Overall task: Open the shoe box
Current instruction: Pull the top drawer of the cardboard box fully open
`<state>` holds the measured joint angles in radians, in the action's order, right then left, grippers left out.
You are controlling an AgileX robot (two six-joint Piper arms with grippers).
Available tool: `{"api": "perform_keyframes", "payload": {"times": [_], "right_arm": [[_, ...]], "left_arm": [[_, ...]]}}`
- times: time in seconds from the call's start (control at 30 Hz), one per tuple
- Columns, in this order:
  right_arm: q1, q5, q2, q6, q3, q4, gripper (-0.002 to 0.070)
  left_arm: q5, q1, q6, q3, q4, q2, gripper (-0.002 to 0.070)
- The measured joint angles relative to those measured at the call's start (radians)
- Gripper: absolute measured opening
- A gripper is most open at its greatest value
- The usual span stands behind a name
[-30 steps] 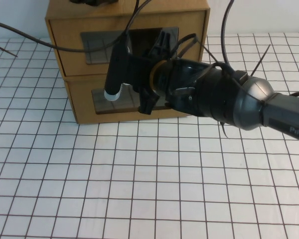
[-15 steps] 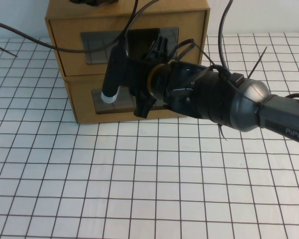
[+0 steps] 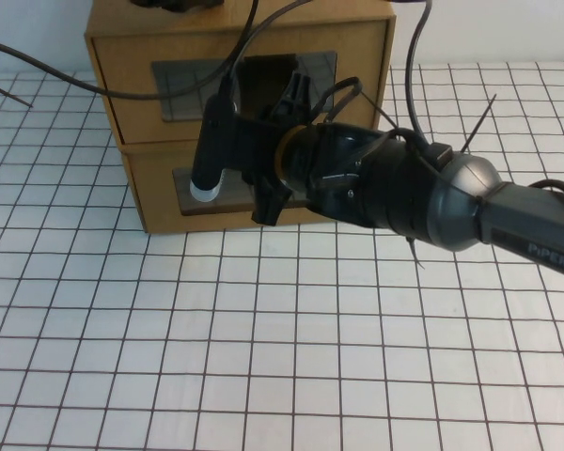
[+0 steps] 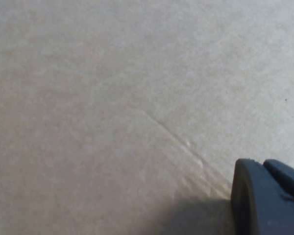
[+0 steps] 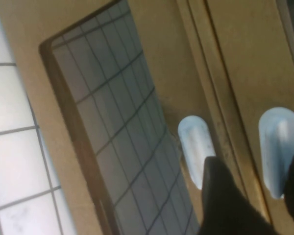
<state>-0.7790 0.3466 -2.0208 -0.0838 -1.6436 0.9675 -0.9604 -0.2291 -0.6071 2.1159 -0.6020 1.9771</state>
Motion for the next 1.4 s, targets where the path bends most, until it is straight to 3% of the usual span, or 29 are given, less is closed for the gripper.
{"api": "perform_keyframes", "payload": {"times": [1.4], "right_arm": [[-0.024,0.003,-0.024,-0.005,-0.010,0.194,0.0215]], "left_arm": [[-0.002,0.000,0.000,0.000,0.000,0.000,-0.0002]]}}
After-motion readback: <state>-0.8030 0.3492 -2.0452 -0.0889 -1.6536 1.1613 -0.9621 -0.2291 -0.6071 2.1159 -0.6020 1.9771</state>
